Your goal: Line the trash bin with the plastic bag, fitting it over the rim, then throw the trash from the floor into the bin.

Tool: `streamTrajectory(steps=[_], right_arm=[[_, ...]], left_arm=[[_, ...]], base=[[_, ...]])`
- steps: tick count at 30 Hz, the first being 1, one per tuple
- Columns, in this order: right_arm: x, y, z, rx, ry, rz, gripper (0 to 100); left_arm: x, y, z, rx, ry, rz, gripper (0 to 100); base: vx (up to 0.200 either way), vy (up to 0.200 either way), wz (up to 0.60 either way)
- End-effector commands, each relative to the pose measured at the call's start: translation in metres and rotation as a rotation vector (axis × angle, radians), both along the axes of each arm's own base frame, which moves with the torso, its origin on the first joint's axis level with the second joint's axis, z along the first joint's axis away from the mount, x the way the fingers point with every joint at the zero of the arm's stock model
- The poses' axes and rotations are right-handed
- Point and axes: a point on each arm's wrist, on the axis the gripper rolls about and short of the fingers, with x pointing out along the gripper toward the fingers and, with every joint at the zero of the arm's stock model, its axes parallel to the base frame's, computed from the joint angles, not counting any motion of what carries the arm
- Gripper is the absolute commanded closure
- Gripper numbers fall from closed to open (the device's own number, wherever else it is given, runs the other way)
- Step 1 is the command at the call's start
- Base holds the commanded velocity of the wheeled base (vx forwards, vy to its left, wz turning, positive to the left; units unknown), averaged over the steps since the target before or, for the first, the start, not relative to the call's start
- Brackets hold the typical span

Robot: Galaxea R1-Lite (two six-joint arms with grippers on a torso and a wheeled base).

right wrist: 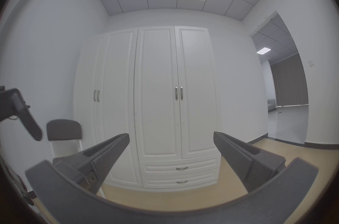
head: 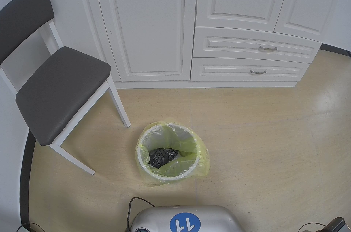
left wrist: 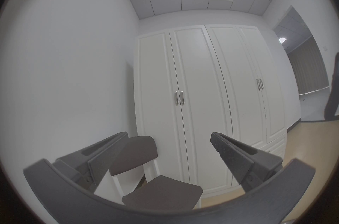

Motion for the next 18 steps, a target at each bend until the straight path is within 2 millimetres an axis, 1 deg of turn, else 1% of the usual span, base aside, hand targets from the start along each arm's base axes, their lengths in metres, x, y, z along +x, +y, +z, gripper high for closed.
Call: streamTrajectory(steps=[1,2,3,6,7,9,10,18], right_arm=[[-0.059,-0.004,-0.046,0.03,-0.151,0.05,0],[-0.06,-0.004,-0.046,0.03,-0.152,0.05,0],[-0.069,-0.002,-0.054,0.05,-0.173,0.053,0],[-0.075,0.002,-0.059,0.092,-0.199,0.065,0],[-0.081,0.003,-0.063,0.114,-0.22,0.077,0],[-0.084,0.004,-0.066,0.118,-0.229,0.08,0],[-0.086,0.005,-0.07,0.123,-0.239,0.081,0],[-0.096,0.003,-0.069,0.262,-0.293,0.083,0]], left_arm=[[-0.034,-0.01,-0.031,0.041,-0.061,0.023,0],[-0.034,-0.01,-0.032,0.042,-0.061,0.022,0],[-0.044,-0.01,-0.038,0.058,-0.08,-0.007,0],[-0.052,-0.011,-0.046,0.076,-0.078,-0.041,0],[-0.059,-0.01,-0.051,0.084,-0.072,-0.067,0],[-0.062,-0.01,-0.054,0.084,-0.067,-0.075,0],[-0.067,-0.01,-0.059,0.082,-0.058,-0.077,0],[-0.082,-0.014,-0.072,0.044,-0.081,-0.079,0]], base=[[0.0,0.0,0.0],[0.0,0.0,0.0],[0.0,0.0,0.0],[0.0,0.0,0.0],[0.0,0.0,0.0],[0.0,0.0,0.0],[0.0,0.0,0.0],[0.0,0.0,0.0]])
